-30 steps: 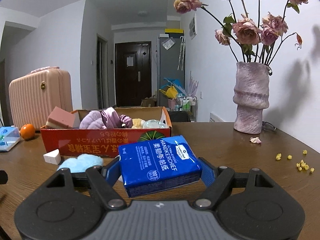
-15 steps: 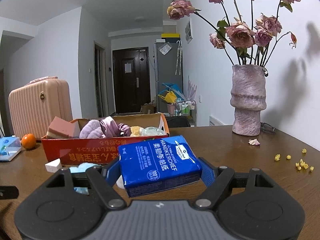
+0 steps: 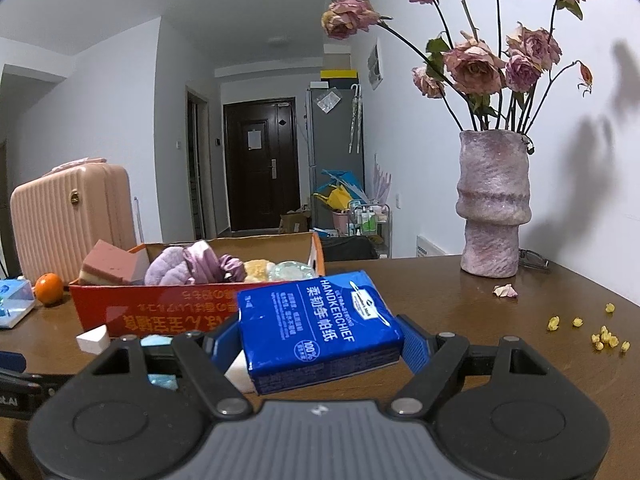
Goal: Organize soft objects
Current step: 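Lift the blue carton with the right tool while the left tool grasps the blue plush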
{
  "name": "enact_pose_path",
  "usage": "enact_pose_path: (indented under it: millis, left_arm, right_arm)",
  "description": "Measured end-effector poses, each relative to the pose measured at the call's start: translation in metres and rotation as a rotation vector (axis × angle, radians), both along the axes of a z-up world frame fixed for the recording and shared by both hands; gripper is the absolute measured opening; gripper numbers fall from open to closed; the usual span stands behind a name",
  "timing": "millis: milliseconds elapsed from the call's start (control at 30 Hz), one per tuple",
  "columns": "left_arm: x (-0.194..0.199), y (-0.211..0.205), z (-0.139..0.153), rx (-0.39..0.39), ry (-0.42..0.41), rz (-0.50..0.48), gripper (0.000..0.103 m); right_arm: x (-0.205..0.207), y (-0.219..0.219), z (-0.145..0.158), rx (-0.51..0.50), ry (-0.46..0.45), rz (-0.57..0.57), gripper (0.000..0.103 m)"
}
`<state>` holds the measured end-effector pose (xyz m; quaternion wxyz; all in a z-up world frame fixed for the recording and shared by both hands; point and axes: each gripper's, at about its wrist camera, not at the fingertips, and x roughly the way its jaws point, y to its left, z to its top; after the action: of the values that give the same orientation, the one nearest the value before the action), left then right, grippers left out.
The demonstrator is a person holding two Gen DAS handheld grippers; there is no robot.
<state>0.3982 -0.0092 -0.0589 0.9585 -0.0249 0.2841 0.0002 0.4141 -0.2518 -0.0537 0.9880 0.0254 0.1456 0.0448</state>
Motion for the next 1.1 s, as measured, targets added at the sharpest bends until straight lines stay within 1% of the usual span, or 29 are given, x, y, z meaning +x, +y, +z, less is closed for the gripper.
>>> enact_pose_path:
  millis: [433,700,833,933,1033,1100]
  left_arm:
    - [0.045,-0.025,-0.001,-0.008,-0.005,-0.004,0.103]
    - [0.069,-0.040,-0.007,0.008,0.014,-0.038,0.103]
    - [0.079,-0.049,-0.011,0.030,0.031,-0.057,0.103]
    - [0.088,-0.054,-0.016,0.044,0.063,-0.077,0.103]
    - [0.094,-0.054,-0.021,0.044,0.101,-0.089,0.103]
    - [0.095,-0.053,-0.022,0.042,0.103,-0.087,0.103]
  right_arm:
    - [0.029,-0.020,-0.003,0.014,0.024,-0.002,0.079]
    - [0.041,-0.022,-0.006,0.007,0.039,0.011,0.079]
    - [0.045,-0.024,-0.007,0.010,0.049,0.009,0.079]
    - [0.045,-0.024,-0.007,0.011,0.051,0.010,0.079]
    - [0.045,-0.023,-0.008,0.009,0.055,0.011,0.079]
    - [0.045,-0.022,-0.009,0.007,0.058,0.011,0.079]
